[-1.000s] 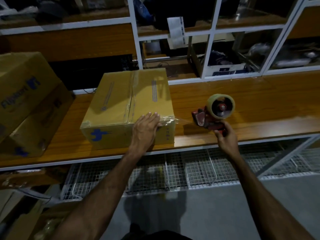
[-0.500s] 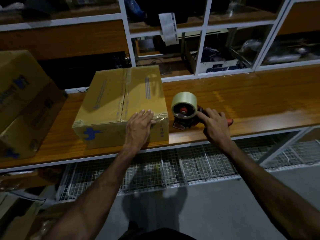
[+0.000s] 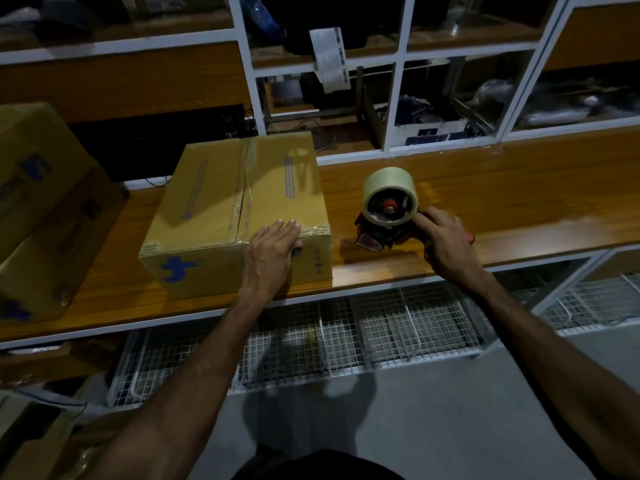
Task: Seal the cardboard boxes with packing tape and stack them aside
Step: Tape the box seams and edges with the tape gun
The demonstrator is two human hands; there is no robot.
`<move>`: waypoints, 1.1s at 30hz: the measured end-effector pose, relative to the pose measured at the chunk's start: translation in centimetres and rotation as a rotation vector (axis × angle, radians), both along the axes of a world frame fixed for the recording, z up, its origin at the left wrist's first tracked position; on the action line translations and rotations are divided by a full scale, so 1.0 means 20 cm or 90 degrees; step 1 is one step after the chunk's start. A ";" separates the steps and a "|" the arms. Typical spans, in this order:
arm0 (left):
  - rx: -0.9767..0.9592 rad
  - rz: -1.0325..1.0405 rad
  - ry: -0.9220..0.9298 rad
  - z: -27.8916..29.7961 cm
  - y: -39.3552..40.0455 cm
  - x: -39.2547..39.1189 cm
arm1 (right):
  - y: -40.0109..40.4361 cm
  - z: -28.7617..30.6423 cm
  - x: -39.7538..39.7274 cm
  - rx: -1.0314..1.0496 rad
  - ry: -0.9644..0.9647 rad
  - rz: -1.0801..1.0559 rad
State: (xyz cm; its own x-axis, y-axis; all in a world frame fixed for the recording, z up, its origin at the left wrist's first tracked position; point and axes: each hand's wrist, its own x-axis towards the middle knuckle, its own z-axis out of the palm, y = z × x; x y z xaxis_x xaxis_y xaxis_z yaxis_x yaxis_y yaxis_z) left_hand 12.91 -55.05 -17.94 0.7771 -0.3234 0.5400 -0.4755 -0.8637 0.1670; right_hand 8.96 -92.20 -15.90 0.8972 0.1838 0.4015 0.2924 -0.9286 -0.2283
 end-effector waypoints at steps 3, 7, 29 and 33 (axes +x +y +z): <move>0.000 0.001 0.006 0.01 0.00 0.00 | -0.01 0.01 -0.02 0.019 0.004 -0.002; 0.001 -0.003 0.007 0.00 0.01 0.00 | -0.01 0.04 -0.04 0.014 0.009 0.007; -0.091 0.016 0.030 0.00 0.00 0.01 | 0.24 -0.15 -0.07 -0.026 0.186 -0.288; -0.084 0.020 0.045 0.01 -0.01 0.00 | 0.23 -0.12 0.09 0.319 0.229 -0.253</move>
State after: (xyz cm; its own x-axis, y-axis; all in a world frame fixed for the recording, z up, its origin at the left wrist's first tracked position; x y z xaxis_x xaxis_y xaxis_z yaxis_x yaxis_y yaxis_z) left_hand 12.99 -55.16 -17.84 0.8233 -0.2285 0.5195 -0.4316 -0.8465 0.3117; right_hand 10.84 -87.67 -18.37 0.9501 -0.3113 0.0196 -0.2179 -0.7075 -0.6723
